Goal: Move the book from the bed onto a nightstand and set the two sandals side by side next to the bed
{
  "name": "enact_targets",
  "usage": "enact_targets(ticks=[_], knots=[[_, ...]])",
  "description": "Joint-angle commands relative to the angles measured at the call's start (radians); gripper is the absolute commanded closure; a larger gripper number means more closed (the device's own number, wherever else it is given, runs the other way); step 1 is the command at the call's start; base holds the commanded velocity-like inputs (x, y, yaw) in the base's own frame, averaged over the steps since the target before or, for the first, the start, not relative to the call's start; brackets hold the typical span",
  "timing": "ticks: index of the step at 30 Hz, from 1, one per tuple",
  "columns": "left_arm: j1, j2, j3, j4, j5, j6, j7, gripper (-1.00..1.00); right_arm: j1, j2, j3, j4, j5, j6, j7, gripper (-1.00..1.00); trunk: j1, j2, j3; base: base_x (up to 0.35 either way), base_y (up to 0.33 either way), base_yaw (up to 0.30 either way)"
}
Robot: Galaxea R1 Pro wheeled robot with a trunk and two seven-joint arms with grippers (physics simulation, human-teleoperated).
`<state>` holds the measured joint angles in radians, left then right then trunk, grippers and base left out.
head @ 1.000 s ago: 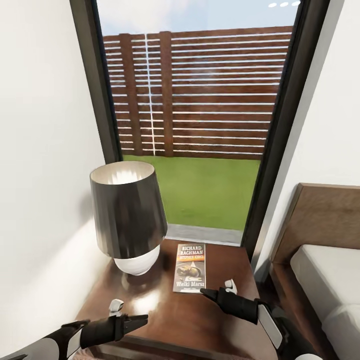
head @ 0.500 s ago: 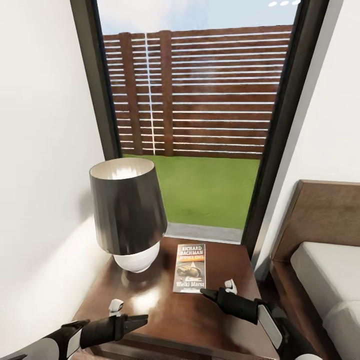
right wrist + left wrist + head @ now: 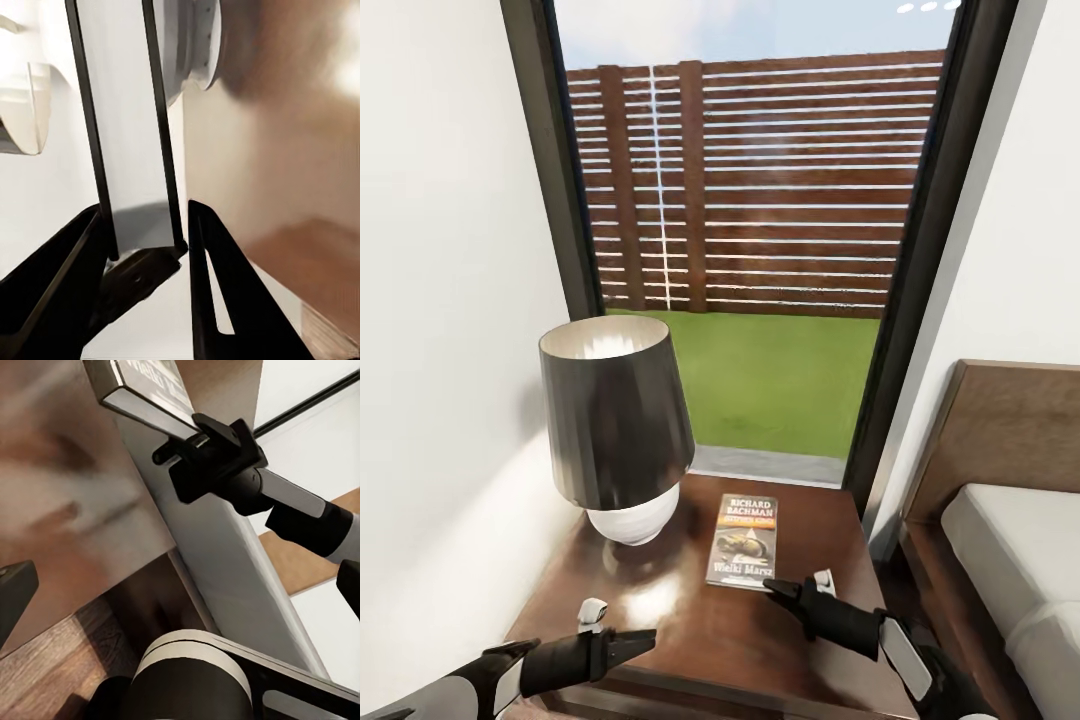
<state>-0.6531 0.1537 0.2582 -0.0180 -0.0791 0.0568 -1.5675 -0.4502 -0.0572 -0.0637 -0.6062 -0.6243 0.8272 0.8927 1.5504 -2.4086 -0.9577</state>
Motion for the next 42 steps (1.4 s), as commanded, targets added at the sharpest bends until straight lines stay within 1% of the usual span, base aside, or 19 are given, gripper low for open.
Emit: enact_targets(ticks=[1,5,10,13,14,17,20,24,27,42], knots=[[0.000,0.000,0.007,0.000,-0.008,0.006,-0.003,-1.00,-0.001,0.000,-0.002,0.001,-0.002,0.012,0.003,1.00,0.000,0.000,-0.001,0.000,0.000,0.000],[0.000,0.000,0.007,0.000,-0.008,0.006,-0.003,-1.00,-0.001,-0.001,-0.005,0.017,-0.002,0.021,0.002,1.00,0.000,0.000,-0.001,0.000,0.000,0.000],[0.000,0.000,0.007,0.000,-0.008,0.006,-0.003,-1.00,-0.001,-0.003,-0.012,0.104,-0.002,0.022,-0.002,1.00,0.000,0.000,-0.001,0.000,0.000,0.000],[0.000,0.000,0.007,0.000,-0.008,0.006,-0.003,-1.00,-0.001,-0.004,-0.013,0.123,-0.002,0.023,-0.004,1.00,0.000,0.000,-0.001,0.000,0.000,0.000],[0.000,0.000,0.007,0.000,-0.008,0.006,-0.003,-1.00,0.000,-0.004,-0.013,0.125,-0.002,0.023,-0.011,1.00,0.000,0.000,-0.001,0.000,0.000,0.000],[0.000,0.000,0.007,0.000,-0.008,0.006,-0.003,-1.00,0.000,-0.004,-0.014,0.128,-0.002,0.023,-0.069,1.00,0.000,0.000,-0.001,0.000,0.000,0.000],[0.000,0.000,0.007,0.000,-0.008,0.006,-0.003,-1.00,0.000,-0.004,-0.014,0.125,-0.003,0.023,-0.091,1.00,0.000,0.000,-0.001,0.000,0.000,0.000],[0.000,0.000,0.006,0.000,-0.008,0.006,-0.003,-1.00,0.000,-0.004,-0.014,0.122,-0.003,0.023,-0.097,1.00,0.000,0.000,-0.001,0.000,0.000,0.000],[0.000,0.000,0.006,0.000,-0.008,0.006,-0.003,-1.00,0.000,-0.004,-0.014,0.121,-0.007,0.023,-0.097,1.00,0.011,-0.021,-0.010,0.000,0.000,0.000],[0.000,0.000,0.007,0.000,-0.008,0.006,-0.003,-1.00,0.000,-0.004,-0.015,0.121,-0.009,0.023,-0.097,1.00,0.011,-0.021,-0.010,0.000,0.000,0.000]])
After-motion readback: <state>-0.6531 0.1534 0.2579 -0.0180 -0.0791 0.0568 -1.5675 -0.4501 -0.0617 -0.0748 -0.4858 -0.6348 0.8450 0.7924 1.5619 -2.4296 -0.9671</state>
